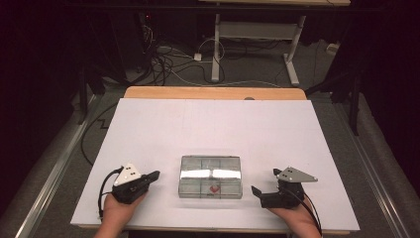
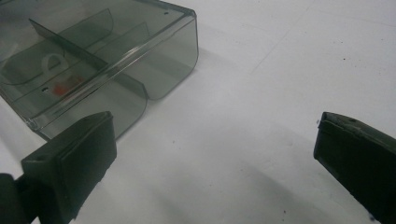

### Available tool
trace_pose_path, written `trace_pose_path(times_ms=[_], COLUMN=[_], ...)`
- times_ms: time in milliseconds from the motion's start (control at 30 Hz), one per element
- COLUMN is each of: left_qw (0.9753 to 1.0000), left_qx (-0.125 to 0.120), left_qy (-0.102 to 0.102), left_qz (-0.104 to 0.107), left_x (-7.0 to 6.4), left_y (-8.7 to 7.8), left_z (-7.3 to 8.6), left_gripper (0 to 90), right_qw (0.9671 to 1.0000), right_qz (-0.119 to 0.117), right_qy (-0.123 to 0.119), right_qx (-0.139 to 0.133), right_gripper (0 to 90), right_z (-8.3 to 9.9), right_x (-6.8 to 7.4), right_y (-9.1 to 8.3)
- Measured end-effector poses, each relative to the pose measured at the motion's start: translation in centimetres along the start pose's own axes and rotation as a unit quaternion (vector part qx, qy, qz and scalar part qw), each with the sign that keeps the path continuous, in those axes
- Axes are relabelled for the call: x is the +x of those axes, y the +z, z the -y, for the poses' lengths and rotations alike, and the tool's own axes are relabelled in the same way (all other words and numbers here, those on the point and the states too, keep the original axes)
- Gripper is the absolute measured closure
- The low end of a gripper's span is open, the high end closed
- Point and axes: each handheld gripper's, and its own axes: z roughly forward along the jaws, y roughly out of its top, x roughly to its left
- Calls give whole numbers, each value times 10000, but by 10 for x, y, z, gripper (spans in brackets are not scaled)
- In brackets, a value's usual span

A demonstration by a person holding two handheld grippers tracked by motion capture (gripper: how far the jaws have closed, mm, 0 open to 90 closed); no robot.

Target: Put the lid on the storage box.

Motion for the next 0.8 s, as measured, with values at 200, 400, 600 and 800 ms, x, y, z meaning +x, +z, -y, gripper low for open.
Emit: trace_pose_path(times_ms=[200,400,600,800], left_qw=[9995,9991,9990,9990], left_qx=[-4,21,65,100], left_qy=[-307,-407,-431,-433], left_qz=[58,80,77,-43], left_x=[13,13,13,13], left_y=[-5,-1,1,3], left_z=[8,6,5,3], left_gripper=[765,446,178,0], right_qw=[10000,9998,9996,9994], right_qz=[10,37,88,85], right_qy=[-20,-101,-129,-174], right_qx=[-60,-149,-244,-275], right_gripper=[5,5,5,5], right_z=[-1,-1,-2,-2], right_x=[0,2,1,1], right_y=[-1,-1,-3,-3])
